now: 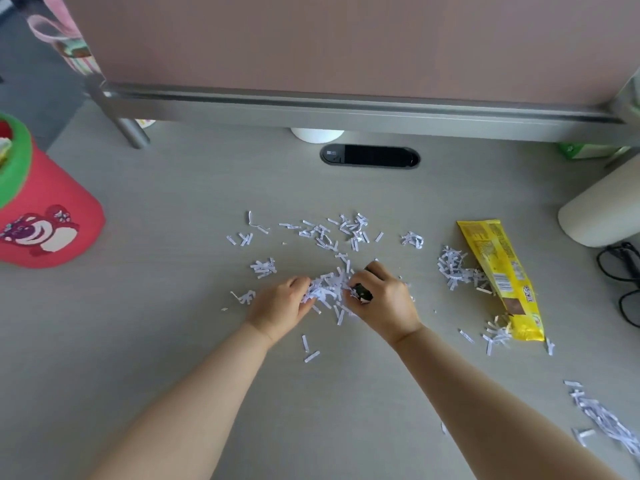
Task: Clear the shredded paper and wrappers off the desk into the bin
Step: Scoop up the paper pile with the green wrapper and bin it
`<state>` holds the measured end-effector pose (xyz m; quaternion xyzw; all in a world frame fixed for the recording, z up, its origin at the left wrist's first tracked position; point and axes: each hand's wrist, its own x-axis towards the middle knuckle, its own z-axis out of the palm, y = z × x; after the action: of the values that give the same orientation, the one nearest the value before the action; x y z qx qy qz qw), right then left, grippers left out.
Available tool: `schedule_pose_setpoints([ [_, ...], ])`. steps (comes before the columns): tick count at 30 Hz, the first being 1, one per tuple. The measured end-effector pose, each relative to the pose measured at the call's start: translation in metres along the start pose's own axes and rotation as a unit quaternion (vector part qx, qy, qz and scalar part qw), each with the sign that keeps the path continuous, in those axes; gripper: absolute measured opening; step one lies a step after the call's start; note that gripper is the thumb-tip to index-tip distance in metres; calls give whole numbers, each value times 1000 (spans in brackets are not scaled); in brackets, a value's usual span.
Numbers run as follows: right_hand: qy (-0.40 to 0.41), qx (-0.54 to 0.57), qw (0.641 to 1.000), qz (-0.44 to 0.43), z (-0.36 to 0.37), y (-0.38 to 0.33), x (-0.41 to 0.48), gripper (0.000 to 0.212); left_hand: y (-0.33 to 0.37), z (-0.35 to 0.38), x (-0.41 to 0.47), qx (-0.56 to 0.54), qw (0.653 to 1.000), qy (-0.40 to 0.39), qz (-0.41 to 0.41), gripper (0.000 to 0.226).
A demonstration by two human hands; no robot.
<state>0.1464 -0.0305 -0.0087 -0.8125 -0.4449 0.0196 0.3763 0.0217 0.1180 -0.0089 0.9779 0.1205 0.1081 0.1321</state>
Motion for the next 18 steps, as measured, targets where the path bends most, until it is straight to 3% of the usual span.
schedule_pose_setpoints([
  [7, 52, 77, 996, -16, -12, -56, 24, 11, -6, -59, -23, -41, 988, 139, -63, 11],
  [14, 84, 133, 985, -77, 9, -159, 84, 9, -63, -153, -38, -44, 967, 227, -104, 12],
  [18, 110, 151, 974, -127, 34, -230, 132, 10, -119, -216, -45, -29, 959, 267, -93, 24],
])
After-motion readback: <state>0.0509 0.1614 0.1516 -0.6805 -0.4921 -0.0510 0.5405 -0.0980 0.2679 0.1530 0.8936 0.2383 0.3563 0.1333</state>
